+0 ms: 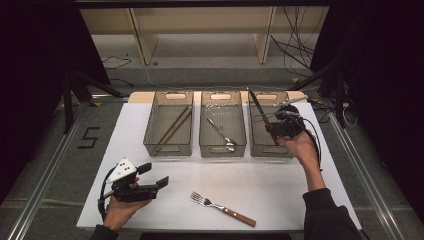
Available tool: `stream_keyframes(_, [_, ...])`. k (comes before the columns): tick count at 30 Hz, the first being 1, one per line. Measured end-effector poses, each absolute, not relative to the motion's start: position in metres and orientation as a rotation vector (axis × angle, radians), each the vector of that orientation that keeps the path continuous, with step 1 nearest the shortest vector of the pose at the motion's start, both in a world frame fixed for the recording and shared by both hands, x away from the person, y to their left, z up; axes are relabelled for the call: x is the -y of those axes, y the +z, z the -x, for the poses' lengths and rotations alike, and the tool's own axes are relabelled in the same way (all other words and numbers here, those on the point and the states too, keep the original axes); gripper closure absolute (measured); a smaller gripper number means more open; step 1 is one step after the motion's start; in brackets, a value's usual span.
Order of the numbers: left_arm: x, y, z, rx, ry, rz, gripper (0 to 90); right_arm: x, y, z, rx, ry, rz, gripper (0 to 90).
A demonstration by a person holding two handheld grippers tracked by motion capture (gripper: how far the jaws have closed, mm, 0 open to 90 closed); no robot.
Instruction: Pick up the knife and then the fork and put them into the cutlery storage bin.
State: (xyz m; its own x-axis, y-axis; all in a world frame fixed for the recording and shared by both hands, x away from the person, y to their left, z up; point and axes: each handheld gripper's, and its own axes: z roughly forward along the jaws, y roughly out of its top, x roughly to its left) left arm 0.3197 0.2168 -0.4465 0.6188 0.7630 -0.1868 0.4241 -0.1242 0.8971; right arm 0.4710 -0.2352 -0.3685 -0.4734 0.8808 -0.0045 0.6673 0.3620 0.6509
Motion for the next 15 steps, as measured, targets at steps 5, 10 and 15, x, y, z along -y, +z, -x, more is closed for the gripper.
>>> stream_keyframes(5, [-0.217,-0.446,-0.32,-0.97,0.387,-1.752,15.9,0.237,-0.369,-0.477,-2.264,0.842,-1.385,76.8])
stream_keyframes(10, [-0.217,-0.446,-0.32,-0.97,0.388,-1.751,15.9,0.237,-0.372,-0.483,-2.252,0.829,-1.427,76.8])
stream_keyframes(15, [-0.217,-0.446,-0.32,-0.97,0.387,-1.751,15.9,0.239,-0.376,-0.49,-2.242,0.809,-1.467,76.8])
